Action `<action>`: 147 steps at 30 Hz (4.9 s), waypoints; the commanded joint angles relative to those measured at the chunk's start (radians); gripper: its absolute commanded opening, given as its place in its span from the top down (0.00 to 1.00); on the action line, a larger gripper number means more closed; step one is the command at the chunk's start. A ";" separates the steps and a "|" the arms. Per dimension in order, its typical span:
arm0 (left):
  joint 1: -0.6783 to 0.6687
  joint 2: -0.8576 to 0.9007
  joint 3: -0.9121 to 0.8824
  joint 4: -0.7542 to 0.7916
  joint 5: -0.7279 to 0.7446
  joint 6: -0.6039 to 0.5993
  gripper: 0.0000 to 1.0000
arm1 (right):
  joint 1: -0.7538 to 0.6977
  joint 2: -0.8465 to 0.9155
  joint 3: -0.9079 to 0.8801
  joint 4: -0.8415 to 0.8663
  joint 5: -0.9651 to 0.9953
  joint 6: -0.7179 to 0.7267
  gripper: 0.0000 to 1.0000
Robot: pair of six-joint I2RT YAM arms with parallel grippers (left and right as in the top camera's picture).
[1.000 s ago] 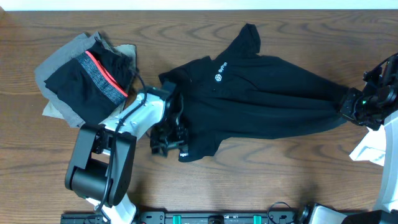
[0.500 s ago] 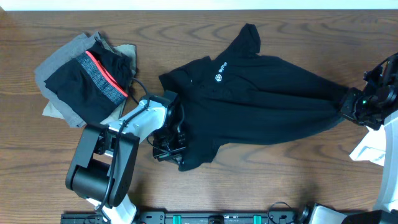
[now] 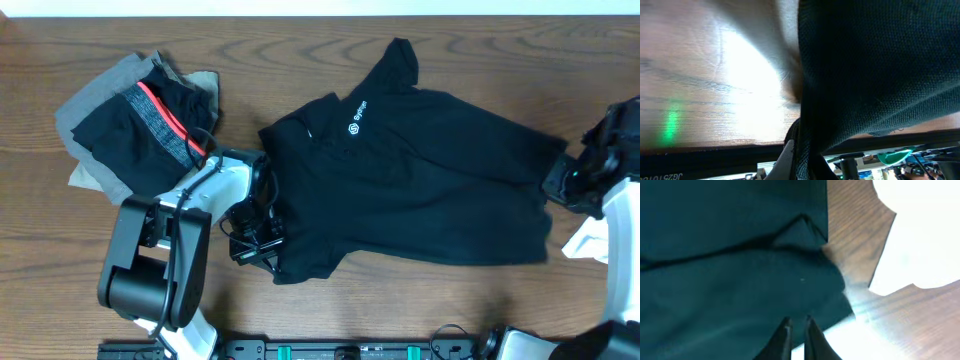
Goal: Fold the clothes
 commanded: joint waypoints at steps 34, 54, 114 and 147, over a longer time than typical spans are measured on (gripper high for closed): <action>0.011 -0.019 -0.005 0.017 -0.008 0.037 0.94 | -0.222 0.068 -0.380 0.082 -0.011 0.180 0.62; 0.011 -0.027 0.034 0.040 -0.008 0.037 0.94 | -0.225 0.056 -0.419 0.328 -0.191 0.175 0.99; 0.012 -0.058 0.523 0.105 -0.368 0.094 0.94 | -0.055 0.385 0.022 0.265 -0.372 0.027 0.74; 0.012 -0.058 0.523 0.106 -0.364 0.093 0.94 | 0.044 0.386 -0.131 0.466 -0.284 0.023 0.73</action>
